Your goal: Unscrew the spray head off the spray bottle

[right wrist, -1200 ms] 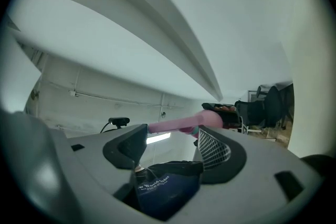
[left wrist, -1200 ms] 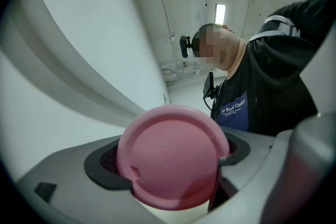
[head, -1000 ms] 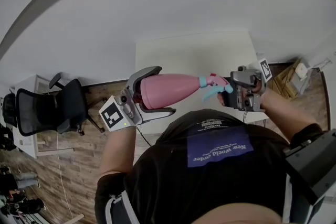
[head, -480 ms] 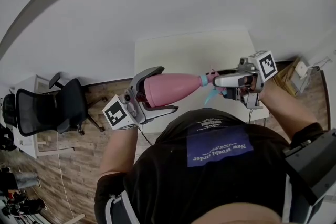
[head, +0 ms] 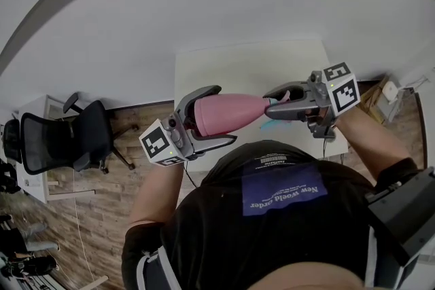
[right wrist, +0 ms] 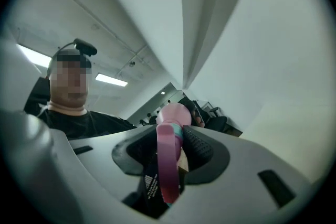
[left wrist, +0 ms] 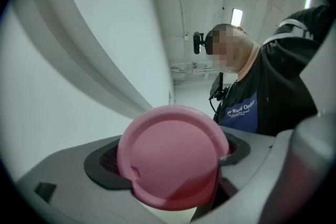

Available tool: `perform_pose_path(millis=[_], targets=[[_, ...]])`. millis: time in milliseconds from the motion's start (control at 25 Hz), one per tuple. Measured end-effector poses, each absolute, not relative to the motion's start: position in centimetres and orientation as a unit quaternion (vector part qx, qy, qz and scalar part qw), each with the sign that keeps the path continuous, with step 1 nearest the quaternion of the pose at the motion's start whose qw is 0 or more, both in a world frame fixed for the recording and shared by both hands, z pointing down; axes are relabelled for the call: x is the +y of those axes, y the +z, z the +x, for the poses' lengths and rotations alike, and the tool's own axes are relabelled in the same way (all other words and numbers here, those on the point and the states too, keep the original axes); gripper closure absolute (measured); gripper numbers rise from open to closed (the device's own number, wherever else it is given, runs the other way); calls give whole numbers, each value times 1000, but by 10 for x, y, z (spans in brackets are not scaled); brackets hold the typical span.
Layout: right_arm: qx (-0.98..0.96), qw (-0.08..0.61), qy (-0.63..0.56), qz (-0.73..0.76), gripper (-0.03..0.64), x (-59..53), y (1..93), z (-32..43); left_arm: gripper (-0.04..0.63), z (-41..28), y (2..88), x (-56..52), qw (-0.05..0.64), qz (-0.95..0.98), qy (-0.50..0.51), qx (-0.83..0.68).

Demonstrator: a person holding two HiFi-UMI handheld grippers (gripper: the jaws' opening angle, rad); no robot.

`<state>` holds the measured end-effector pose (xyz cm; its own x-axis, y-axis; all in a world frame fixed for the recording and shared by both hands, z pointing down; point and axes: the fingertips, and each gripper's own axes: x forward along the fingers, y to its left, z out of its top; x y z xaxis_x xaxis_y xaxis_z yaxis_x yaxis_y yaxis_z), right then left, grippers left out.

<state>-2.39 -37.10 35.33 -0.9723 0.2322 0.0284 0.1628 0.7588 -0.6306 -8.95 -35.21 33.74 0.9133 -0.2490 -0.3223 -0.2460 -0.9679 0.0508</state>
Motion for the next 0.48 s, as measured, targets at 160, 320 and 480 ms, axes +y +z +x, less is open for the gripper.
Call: perform_pose_path(millis=[160, 320, 480], targets=[[-968, 60, 230, -82, 483, -375, 351, -18, 118, -87, 347, -364, 94, 964, -214, -127], [-987, 94, 112, -63, 483, -378, 353, -20, 118, -91, 354, -376, 172, 945, -249, -120], [-988, 141, 15, -62, 483, -375, 359, -16, 118, -91, 363, -380, 224, 929, -273, -113]])
